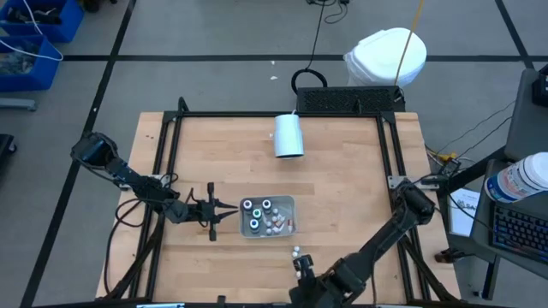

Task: Pick & Place food coloring
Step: Put the small blue food coloring bottle into the gray bin

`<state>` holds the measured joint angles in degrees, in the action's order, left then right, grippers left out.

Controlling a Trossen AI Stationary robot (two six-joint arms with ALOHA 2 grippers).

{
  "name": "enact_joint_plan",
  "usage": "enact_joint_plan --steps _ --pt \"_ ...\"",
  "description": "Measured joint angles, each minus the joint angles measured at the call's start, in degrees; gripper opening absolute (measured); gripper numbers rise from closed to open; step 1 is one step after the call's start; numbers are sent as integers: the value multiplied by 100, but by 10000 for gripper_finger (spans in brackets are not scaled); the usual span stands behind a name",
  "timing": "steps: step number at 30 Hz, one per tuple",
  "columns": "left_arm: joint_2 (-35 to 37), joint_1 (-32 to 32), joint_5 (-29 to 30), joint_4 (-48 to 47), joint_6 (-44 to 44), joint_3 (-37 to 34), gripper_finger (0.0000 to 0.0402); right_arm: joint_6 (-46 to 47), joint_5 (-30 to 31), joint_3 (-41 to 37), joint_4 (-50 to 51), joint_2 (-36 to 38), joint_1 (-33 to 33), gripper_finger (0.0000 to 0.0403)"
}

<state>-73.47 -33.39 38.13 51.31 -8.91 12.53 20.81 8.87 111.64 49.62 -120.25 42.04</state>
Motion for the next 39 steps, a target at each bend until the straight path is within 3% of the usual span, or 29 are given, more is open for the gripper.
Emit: enact_joint_plan --steps 12,16,27,39 --pt "0 0 -2 -30 351 0 49 -1551 -613 -570 -326 -2 -356 170" --pt "0 0 -2 -101 508 0 49 -1989 -618 -838 -839 -2 -360 197" --pt "0 0 -4 -101 903 0 49 -2555 -600 -1426 -1268 -2 -371 190" --pt "0 0 -4 -94 705 0 49 -2926 -321 -1862 -1621 -2 -418 173"
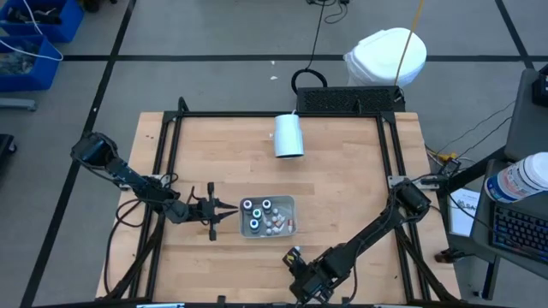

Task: Pick & Place food coloring
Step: Put the small blue food coloring bottle into the gray bin

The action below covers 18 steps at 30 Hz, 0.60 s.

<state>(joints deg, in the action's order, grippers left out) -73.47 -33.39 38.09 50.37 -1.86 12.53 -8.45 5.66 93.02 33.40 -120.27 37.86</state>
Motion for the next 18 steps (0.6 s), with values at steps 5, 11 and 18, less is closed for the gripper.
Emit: enact_joint_plan --steps 5,11,18 --pt "0 0 0 2 -78 0 49 -119 45 -119 -63 0 -37 167" --pt "0 0 0 2 -91 0 49 -131 1 -194 -67 0 -67 144" --pt "0 0 0 2 -95 0 49 -78 -131 -263 -73 0 -69 88"
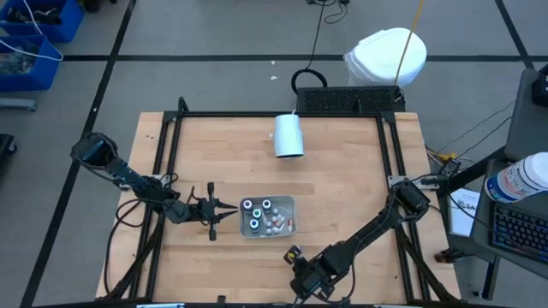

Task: Pick & Place food coloring
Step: Put the small blue food coloring bottle into the gray bin

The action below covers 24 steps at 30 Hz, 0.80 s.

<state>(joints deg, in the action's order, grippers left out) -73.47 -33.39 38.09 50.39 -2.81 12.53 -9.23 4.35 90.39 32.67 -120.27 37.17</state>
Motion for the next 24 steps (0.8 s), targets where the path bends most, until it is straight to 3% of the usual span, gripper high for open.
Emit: enact_joint_plan --steps 4,9,16,21,24 --pt "0 0 0 0 0 0 49 109 -1 0 -118 2 -2 58" --pt "0 0 0 0 0 2 49 178 -14 90 -379 2 -2 55" --pt "0 0 0 0 0 1 49 123 51 1336 282 2 -129 58" --pt "0 0 1 0 2 2 49 89 1209 2222 1339 16 -689 55" --pt "2 0 0 0 5 2 49 300 1325 2170 1881 24 -1251 55"
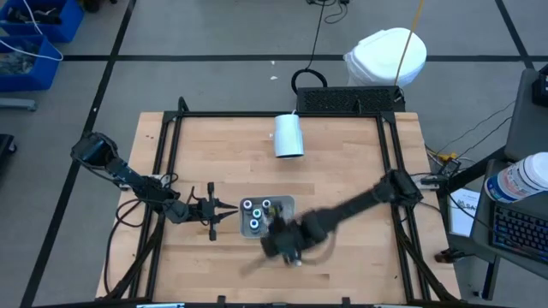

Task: Pick & Place food coloring
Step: Put the small blue food coloring bottle into the gray bin

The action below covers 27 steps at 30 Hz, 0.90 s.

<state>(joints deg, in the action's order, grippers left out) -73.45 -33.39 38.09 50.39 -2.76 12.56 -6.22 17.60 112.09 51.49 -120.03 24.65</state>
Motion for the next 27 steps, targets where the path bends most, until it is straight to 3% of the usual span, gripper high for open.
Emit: enact_joint_plan --steps 4,27 --pt "0 0 0 -4 3 0 49 -159 -417 -455 135 -13 -449 55" --pt "0 -2 -50 -125 -257 0 49 -175 -637 -1765 -732 -10 -888 54"
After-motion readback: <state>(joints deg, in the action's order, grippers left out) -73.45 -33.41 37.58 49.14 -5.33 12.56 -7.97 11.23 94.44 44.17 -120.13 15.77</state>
